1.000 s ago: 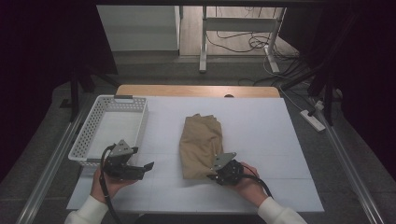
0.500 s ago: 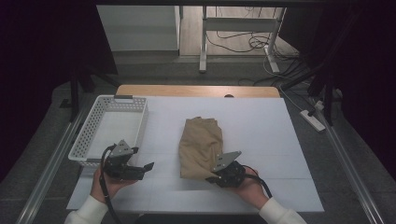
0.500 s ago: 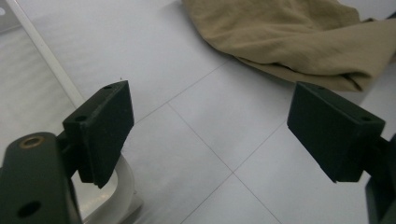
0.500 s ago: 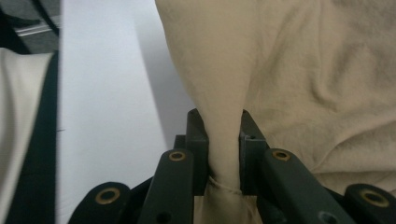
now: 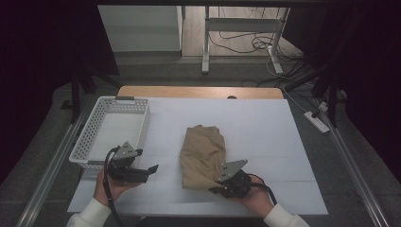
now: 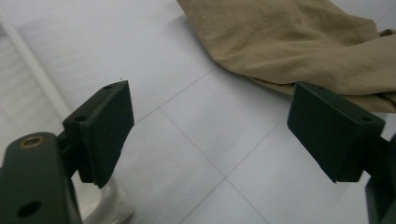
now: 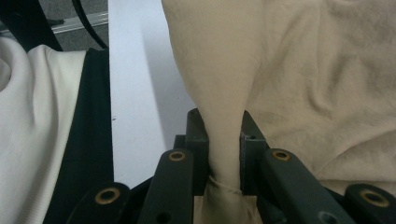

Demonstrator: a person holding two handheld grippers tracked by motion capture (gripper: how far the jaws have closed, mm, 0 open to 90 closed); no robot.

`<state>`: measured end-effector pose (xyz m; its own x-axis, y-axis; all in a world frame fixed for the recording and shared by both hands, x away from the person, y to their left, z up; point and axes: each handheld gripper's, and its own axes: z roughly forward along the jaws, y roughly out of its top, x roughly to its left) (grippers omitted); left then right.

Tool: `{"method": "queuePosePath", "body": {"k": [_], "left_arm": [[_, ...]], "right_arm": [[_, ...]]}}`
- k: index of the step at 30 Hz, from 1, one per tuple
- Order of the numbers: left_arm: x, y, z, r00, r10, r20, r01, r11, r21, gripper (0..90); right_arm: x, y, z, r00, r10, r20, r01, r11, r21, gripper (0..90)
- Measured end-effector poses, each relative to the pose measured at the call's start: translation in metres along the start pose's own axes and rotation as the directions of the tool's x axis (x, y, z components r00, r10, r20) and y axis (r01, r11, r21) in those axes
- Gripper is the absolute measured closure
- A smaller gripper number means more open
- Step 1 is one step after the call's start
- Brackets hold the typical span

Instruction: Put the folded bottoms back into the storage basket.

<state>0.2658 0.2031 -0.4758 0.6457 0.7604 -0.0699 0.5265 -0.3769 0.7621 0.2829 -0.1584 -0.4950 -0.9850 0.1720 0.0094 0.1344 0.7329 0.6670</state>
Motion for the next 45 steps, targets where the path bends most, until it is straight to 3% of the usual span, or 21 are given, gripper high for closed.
{"method": "queuePosePath", "body": {"k": [7, 12, 16, 24, 45], "left_arm": [[-0.003, 0.011, 0.012, 0.9998, -0.002, 0.022, 0.002, 1.0000, -0.002, 15.4], [-0.008, 0.030, 0.024, 0.9991, 0.015, 0.039, -0.015, 0.9999, -0.004, 15.3], [-0.010, 0.039, 0.030, 0.9996, 0.016, 0.025, -0.015, 0.9999, -0.005, 14.8], [-0.015, 0.056, 0.050, 0.9984, 0.034, 0.044, -0.035, 0.9993, 0.012, 14.9], [-0.012, 0.078, 0.081, 0.9976, 0.033, 0.060, -0.035, 0.9987, 0.037, 15.0]], "right_arm": [[0.000, 0.000, 0.001, 1.0000, -0.004, 0.004, 0.004, 1.000, 0.001, 78.6], [0.000, -0.001, 0.002, 1.0000, -0.001, 0.002, 0.001, 1.000, -0.004, 78.6], [0.000, -0.002, 0.001, 1.0000, -0.001, 0.001, 0.001, 1.000, -0.007, 78.6], [0.000, -0.002, 0.000, 1.0000, -0.006, 0.004, 0.006, 1.000, -0.005, 78.5], [0.001, -0.002, 0.002, 0.9998, -0.020, 0.010, 0.020, 1.000, -0.003, 78.0]]}}
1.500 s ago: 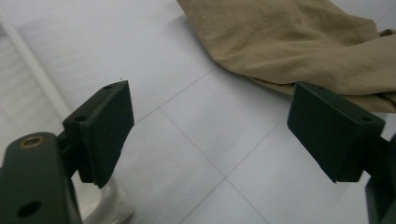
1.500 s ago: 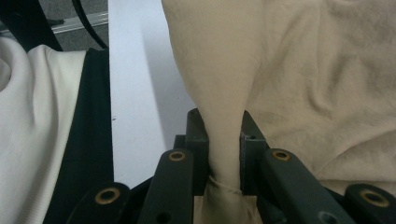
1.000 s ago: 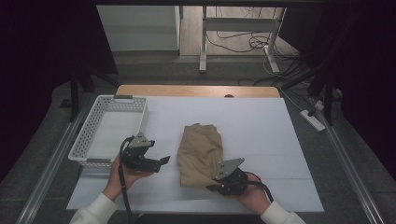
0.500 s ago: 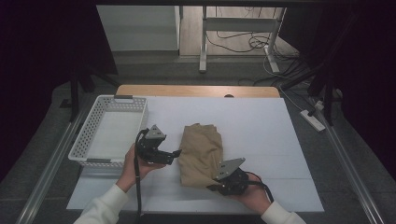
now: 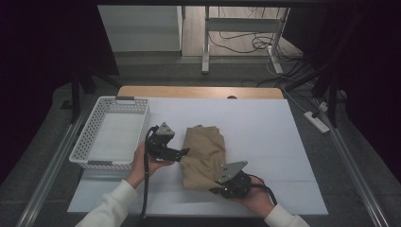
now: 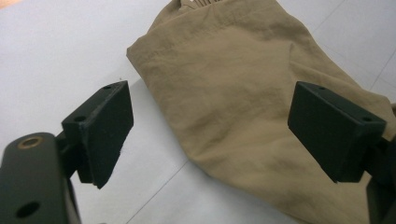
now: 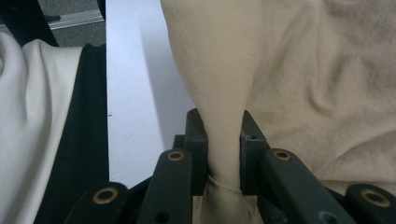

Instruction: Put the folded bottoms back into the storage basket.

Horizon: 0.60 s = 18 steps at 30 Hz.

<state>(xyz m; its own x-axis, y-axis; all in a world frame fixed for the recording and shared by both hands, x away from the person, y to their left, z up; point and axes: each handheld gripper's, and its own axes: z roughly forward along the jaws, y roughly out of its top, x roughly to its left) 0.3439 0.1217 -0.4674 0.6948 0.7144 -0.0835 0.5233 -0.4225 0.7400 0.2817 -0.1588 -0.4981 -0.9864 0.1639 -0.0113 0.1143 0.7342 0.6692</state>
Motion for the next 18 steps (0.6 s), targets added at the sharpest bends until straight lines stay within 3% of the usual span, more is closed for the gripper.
{"method": "queuePosePath", "body": {"k": [18], "left_arm": [[0.006, 0.015, 0.020, 0.9998, -0.001, 0.020, 0.002, 0.9999, -0.017, 16.1]], "right_arm": [[-0.001, -0.001, 0.001, 1.0000, 0.001, -0.007, -0.001, 1.000, 0.002, 78.0]]}}
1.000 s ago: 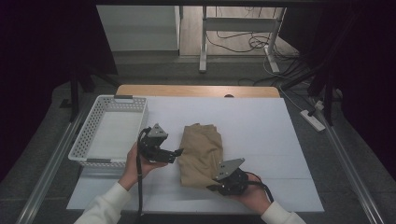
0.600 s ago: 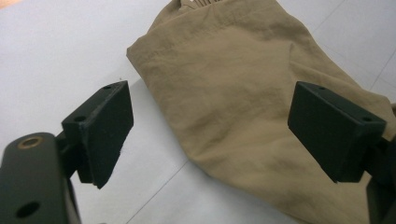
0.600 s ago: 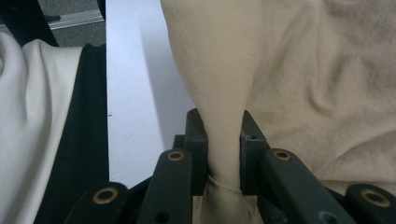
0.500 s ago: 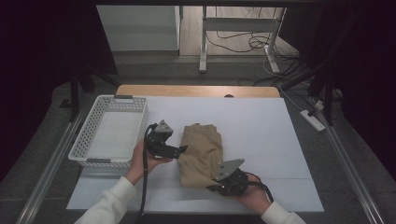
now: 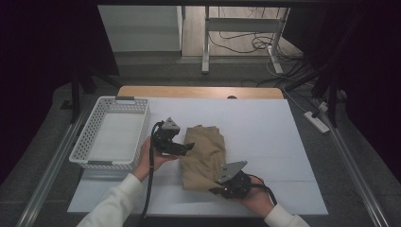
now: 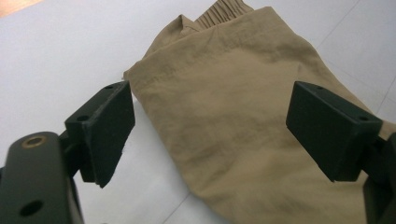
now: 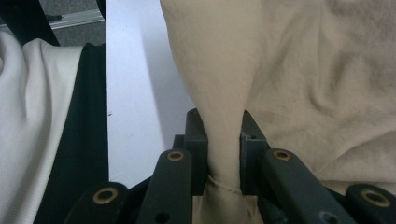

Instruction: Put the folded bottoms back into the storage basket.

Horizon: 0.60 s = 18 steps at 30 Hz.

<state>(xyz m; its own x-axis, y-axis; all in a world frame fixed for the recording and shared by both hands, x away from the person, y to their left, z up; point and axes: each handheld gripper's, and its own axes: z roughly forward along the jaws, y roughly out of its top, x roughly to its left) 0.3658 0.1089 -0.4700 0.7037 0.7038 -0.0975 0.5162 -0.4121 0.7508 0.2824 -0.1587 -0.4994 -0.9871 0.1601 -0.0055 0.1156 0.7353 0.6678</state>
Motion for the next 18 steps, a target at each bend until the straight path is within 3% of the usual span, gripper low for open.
{"method": "queuePosePath", "body": {"k": [18], "left_arm": [[0.013, 0.009, 0.022, 0.9995, -0.032, -0.002, 0.032, 0.9989, 0.035, 15.0]], "right_arm": [[0.000, -0.001, 0.001, 1.0000, 0.001, -0.002, -0.001, 1.000, 0.005, 77.9]]}}
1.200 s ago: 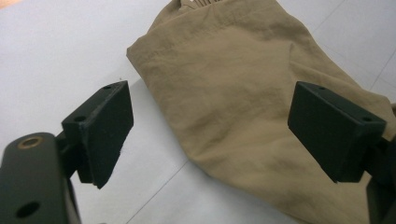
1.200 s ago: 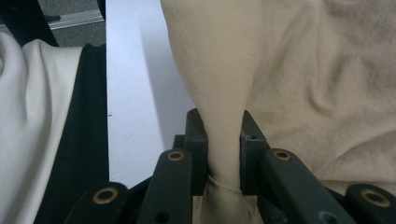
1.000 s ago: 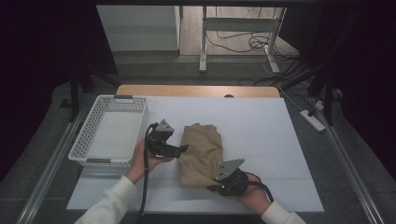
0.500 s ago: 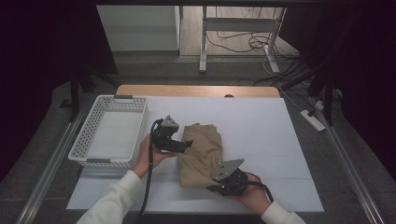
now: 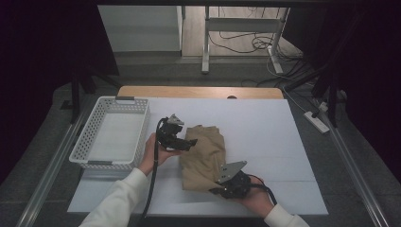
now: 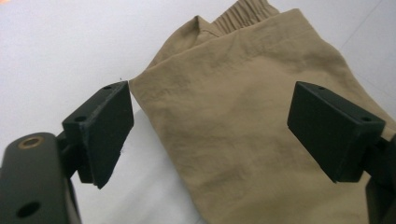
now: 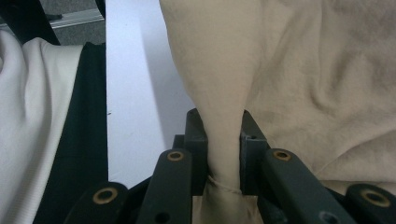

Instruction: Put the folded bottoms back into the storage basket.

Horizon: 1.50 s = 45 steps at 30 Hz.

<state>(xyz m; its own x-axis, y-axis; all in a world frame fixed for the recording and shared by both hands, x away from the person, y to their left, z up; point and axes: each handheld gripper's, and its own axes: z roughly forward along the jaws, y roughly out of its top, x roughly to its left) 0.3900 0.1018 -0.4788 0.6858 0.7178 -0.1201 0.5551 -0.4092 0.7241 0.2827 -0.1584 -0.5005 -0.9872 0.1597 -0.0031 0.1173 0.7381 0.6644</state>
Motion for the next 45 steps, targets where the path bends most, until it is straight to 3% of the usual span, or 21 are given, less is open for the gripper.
{"method": "queuePosePath", "body": {"k": [26, 45], "left_arm": [[0.010, 0.007, 0.037, 0.9997, -0.023, -0.009, 0.024, 0.9977, 0.063, 10.0], [0.012, 0.006, 0.061, 0.9989, -0.036, 0.030, 0.032, 0.9927, 0.117, 6.6]], "right_arm": [[0.000, -0.001, 0.001, 1.0000, 0.003, -0.009, -0.003, 1.000, 0.002, 77.8], [0.000, -0.002, 0.003, 0.9999, -0.002, -0.012, 0.002, 1.000, 0.007, 77.5]]}}
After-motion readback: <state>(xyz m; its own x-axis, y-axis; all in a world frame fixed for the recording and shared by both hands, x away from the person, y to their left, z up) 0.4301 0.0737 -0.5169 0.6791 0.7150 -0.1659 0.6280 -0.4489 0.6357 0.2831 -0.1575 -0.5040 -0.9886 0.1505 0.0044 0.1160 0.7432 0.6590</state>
